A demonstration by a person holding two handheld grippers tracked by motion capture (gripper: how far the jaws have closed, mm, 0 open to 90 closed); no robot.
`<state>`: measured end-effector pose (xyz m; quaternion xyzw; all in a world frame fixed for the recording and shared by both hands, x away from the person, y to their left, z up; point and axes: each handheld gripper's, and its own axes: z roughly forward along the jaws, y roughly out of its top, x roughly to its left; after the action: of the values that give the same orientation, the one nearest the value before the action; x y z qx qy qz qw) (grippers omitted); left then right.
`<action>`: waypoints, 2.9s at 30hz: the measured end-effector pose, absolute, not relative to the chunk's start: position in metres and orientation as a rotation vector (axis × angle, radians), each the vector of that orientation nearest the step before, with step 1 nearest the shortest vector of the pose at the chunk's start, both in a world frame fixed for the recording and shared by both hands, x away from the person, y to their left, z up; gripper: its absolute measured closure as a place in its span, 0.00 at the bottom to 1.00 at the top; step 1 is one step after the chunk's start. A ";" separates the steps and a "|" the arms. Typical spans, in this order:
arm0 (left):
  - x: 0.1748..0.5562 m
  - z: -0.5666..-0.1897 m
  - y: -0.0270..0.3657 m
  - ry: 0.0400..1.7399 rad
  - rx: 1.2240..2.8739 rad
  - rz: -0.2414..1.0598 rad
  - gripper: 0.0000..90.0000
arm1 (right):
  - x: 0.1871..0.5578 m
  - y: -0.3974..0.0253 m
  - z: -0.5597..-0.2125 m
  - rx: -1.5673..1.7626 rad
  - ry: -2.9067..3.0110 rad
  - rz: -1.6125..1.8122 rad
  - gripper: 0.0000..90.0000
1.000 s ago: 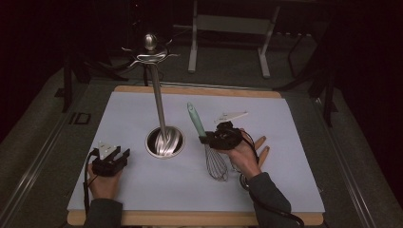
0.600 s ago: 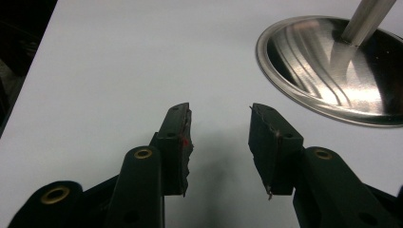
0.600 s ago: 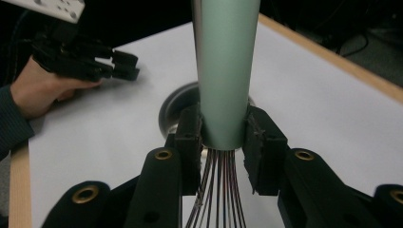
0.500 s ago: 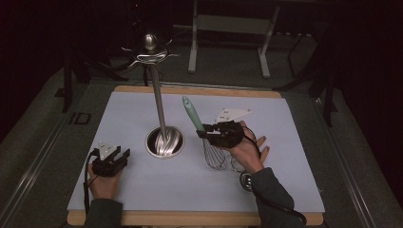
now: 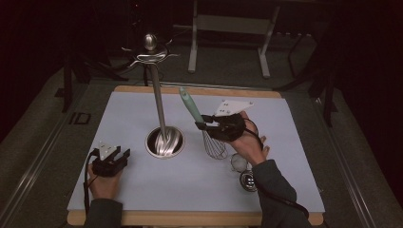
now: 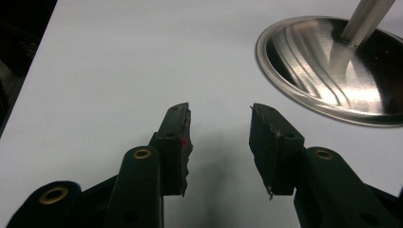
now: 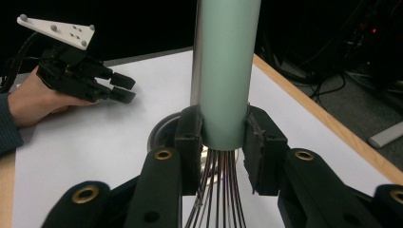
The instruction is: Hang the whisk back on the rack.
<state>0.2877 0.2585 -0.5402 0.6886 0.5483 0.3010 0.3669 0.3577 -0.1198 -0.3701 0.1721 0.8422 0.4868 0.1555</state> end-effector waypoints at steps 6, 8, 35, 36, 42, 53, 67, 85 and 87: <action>0.288 -0.540 0.259 1.409 1.766 0.774 0.66 | 0.356 -0.117 -0.362 0.456 2.390 1.408 0.77; 0.287 -0.540 0.259 1.408 1.768 0.773 0.66 | 0.355 -0.116 -0.359 0.443 2.390 1.403 0.77; 0.287 -0.540 0.258 1.401 1.763 0.779 0.65 | 0.350 -0.100 -0.313 0.307 2.302 1.446 0.77; 0.287 -0.540 0.258 1.401 1.761 0.779 0.65 | 0.350 -0.099 -0.311 0.305 2.301 1.444 0.77; 0.287 -0.540 0.258 1.401 1.764 0.781 0.65 | 0.348 -0.098 -0.303 0.266 2.302 1.406 0.77; 0.287 -0.540 0.258 1.399 1.763 0.779 0.65 | 0.347 -0.088 -0.295 0.213 2.285 1.422 0.77; 0.287 -0.540 0.259 1.400 1.762 0.779 0.64 | 0.353 -0.074 -0.287 0.187 2.303 1.371 0.77; 0.286 -0.540 0.259 1.399 1.762 0.780 0.64 | 0.356 -0.051 -0.301 0.271 2.269 1.306 0.75; 0.286 -0.540 0.259 1.400 1.761 0.777 0.64 | 0.355 -0.048 -0.302 0.268 2.272 1.310 0.73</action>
<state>0.2864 0.2592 -0.5398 0.6870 0.5460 0.3031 0.3716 0.3550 -0.0476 -0.3020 0.0984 0.8345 0.4811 0.2499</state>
